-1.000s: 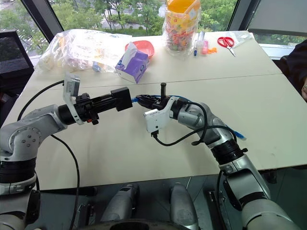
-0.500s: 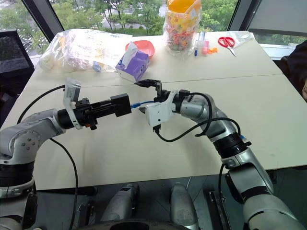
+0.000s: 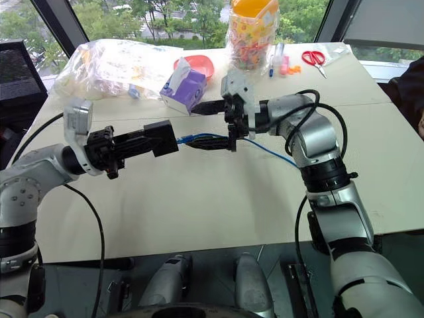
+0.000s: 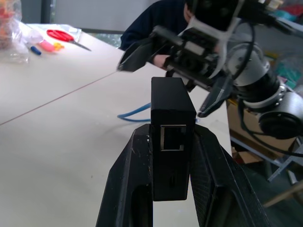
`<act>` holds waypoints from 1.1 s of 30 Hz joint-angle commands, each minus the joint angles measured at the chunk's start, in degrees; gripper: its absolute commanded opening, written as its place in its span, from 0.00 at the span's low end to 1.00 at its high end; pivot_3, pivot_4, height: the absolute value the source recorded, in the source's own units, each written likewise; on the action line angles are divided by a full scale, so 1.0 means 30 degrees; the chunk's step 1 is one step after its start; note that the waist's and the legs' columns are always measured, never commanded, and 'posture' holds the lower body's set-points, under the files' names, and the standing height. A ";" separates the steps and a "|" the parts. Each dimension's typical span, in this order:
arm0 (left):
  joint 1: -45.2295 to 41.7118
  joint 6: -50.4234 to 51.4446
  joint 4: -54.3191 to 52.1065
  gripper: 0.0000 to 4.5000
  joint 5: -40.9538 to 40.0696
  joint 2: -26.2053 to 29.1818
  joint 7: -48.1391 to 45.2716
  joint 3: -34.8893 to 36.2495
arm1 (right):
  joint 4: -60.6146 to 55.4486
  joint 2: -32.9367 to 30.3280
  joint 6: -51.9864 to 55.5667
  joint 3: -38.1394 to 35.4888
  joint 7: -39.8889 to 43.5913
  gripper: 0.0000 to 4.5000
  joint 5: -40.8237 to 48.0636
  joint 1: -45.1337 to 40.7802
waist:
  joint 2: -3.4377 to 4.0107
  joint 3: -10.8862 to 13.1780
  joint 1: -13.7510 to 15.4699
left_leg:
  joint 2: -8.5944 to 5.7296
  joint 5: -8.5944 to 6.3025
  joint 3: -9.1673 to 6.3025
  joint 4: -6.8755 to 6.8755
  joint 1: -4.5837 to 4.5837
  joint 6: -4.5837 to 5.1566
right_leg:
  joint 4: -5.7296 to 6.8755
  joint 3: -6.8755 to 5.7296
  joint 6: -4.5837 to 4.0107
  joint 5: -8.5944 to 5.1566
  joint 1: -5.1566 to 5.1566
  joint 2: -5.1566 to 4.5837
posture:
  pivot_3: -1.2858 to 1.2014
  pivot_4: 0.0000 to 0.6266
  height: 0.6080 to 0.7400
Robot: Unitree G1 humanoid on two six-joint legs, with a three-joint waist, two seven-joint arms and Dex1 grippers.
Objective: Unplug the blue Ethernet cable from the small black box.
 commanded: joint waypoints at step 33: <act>-0.0545 -0.0121 -0.0707 0.10 -0.0260 0.0396 -0.0183 0.0078 | 0.0334 0.1005 0.2955 -0.0138 0.1276 0.58 0.1440 -0.0824 | -0.0003 0.0011 -0.0039 | 0.0000 -0.0001 0.0006 -0.0009 -0.0008 -0.0001 | 0.0001 -0.0002 0.0010 0.0002 -0.0018 0.0004 | 0.52 0.24 0.90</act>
